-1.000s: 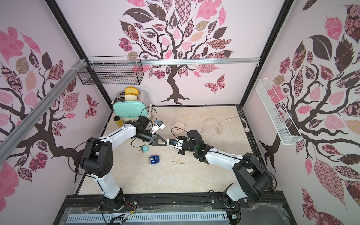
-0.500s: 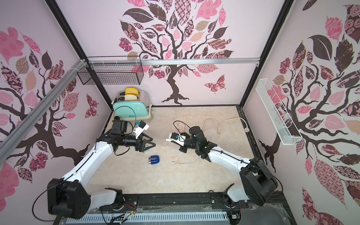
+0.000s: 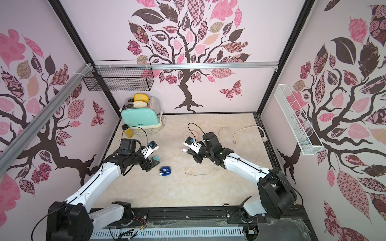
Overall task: Charge the electric shaver
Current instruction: Pick up the charging cable from the center of the board, then pick up the plug from the center of the board.
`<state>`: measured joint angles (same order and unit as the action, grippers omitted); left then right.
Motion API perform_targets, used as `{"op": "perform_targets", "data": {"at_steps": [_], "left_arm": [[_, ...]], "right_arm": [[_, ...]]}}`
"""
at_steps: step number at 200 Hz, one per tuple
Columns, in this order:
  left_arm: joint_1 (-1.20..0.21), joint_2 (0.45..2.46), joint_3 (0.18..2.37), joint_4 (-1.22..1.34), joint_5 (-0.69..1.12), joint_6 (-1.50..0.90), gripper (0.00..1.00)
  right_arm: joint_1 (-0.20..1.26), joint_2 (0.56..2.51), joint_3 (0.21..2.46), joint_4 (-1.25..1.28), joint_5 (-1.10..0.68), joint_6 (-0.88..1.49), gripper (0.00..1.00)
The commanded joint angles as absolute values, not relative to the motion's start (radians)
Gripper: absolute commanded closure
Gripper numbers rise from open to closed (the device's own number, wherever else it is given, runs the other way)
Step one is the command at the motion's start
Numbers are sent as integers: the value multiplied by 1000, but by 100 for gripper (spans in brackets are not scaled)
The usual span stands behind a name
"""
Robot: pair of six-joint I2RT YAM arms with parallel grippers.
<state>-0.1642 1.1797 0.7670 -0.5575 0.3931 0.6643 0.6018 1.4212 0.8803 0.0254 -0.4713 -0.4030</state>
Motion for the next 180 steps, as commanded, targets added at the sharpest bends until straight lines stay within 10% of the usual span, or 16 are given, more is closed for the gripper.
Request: {"op": "perform_targets", "data": {"at_steps": [1, 180], "left_arm": [[-168, 1234, 812, -580, 295, 768, 14], [-127, 1539, 925, -572, 227, 950, 16]], "right_arm": [[594, 1438, 924, -40, -469, -381, 100], [580, 1476, 937, -26, -494, -392, 100]]}}
